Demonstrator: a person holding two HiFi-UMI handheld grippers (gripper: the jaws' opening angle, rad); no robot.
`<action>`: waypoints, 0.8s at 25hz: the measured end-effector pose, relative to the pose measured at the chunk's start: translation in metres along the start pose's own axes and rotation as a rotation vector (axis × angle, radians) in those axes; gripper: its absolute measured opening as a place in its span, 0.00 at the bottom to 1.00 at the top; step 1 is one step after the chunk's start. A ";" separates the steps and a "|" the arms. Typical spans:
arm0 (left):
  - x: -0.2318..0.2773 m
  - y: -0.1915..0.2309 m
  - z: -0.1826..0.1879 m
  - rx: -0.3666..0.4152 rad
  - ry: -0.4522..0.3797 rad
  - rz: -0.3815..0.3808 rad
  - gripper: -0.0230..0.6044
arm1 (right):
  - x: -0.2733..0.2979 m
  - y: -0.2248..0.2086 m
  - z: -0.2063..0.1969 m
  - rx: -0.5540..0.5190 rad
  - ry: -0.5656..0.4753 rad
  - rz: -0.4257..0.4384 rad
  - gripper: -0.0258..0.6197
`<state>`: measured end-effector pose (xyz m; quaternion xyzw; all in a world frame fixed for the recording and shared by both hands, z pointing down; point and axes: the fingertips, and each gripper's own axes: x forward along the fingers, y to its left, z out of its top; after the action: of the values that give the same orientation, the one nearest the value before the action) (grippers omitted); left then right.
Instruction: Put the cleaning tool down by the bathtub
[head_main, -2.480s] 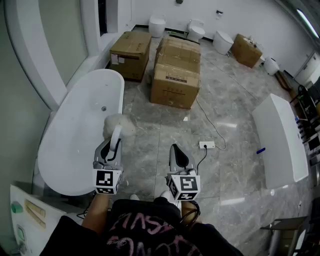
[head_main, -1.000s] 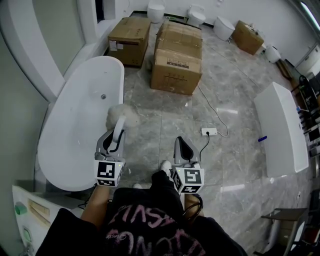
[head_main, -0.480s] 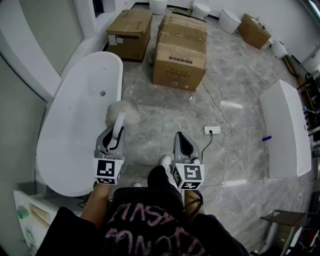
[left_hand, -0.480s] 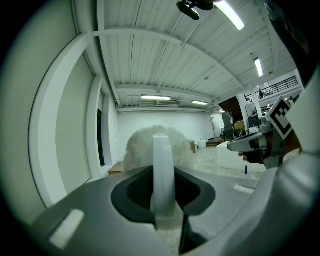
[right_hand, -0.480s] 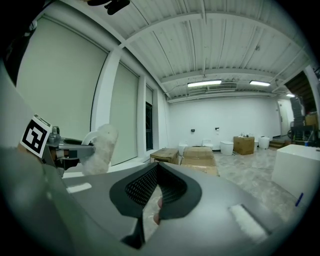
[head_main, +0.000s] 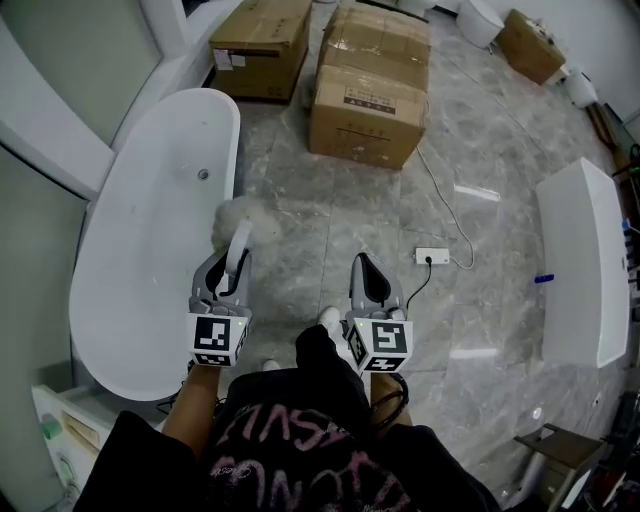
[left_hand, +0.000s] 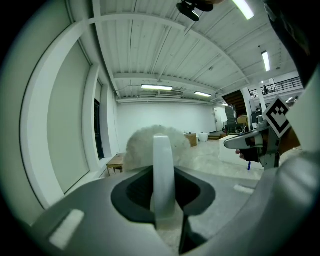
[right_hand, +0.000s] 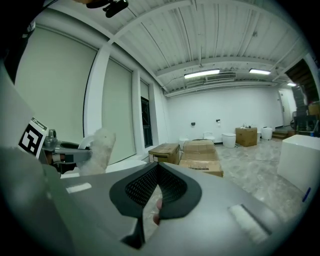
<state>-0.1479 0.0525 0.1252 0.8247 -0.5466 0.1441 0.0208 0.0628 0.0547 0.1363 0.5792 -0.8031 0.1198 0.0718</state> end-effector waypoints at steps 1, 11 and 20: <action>0.009 -0.001 0.000 0.003 0.010 0.002 0.15 | 0.008 -0.008 0.001 0.001 0.005 0.002 0.06; 0.095 -0.020 0.011 -0.005 0.084 0.024 0.15 | 0.069 -0.080 0.000 0.012 0.061 0.042 0.06; 0.140 -0.045 0.025 0.017 0.098 0.034 0.15 | 0.092 -0.129 0.000 0.020 0.072 0.074 0.07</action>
<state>-0.0508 -0.0597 0.1438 0.8074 -0.5574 0.1895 0.0380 0.1561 -0.0682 0.1743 0.5451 -0.8196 0.1512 0.0907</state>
